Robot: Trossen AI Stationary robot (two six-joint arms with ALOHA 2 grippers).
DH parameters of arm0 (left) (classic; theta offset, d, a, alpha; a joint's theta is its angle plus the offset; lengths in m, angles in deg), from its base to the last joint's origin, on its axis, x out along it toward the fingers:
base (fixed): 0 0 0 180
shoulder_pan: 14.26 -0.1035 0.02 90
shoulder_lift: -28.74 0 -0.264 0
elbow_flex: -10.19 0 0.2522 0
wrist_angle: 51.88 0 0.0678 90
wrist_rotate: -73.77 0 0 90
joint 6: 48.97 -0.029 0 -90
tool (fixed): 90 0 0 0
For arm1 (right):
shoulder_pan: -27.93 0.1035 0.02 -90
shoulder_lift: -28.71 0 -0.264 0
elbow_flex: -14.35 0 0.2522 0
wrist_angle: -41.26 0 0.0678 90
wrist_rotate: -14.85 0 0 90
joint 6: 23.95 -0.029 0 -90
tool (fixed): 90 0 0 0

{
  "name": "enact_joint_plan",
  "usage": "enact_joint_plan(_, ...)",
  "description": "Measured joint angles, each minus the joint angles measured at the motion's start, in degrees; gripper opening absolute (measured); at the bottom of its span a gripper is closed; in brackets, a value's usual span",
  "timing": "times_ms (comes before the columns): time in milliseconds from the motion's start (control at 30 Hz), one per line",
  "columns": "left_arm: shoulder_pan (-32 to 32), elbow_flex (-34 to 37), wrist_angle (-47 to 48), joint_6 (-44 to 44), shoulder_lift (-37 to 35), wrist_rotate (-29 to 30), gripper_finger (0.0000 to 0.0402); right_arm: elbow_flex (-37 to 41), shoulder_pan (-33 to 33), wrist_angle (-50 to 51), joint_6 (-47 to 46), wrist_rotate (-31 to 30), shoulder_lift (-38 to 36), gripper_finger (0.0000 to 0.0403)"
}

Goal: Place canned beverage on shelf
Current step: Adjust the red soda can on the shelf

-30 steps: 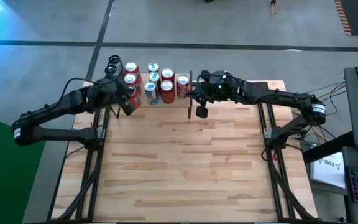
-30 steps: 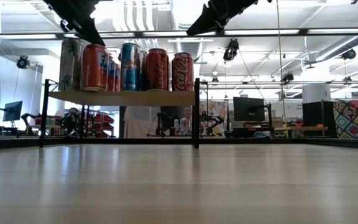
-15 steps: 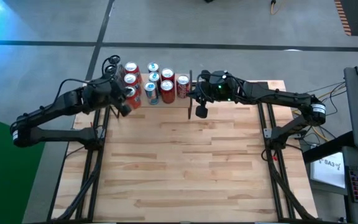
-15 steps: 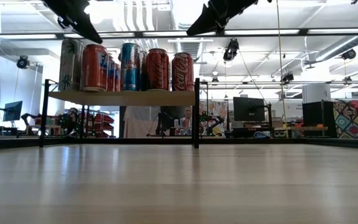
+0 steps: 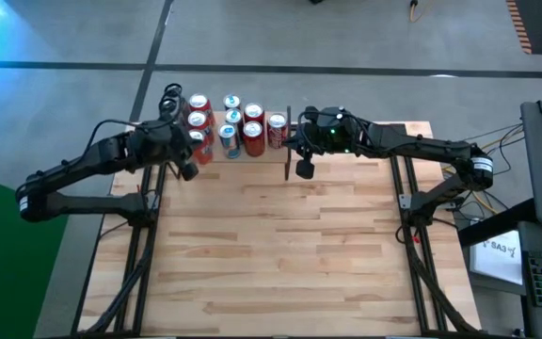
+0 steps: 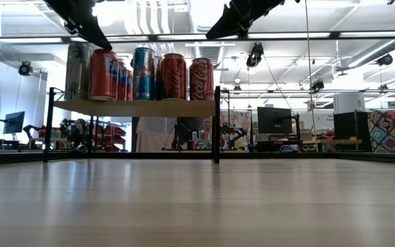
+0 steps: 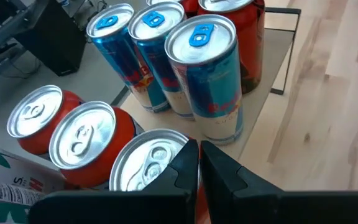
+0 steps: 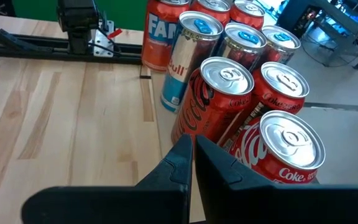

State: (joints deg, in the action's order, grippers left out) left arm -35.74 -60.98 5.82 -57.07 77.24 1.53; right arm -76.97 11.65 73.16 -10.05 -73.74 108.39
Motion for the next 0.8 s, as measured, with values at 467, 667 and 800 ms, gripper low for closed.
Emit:
enact_joint_plan(467, 0.0, 0.1, 1.6, 1.0, -2.0, -2.2, 0.0, 0.0, 0.0, 0.0, 0.0, 0.0, 0.0, 0.0009)
enact_joint_plan(667, 0.0, 0.1, 2.4, 2.4, -2.1, -2.0, 0.0, 0.0, 0.0, 0.0, 0.0, 0.0, 0.0, 0.0009)
enact_joint_plan(800, 0.0, 0.1, 2.7, 2.9, -2.3, -1.8, 0.0, 0.0, 0.0, 0.0, 0.0, 0.0, 0.0, 0.0009)
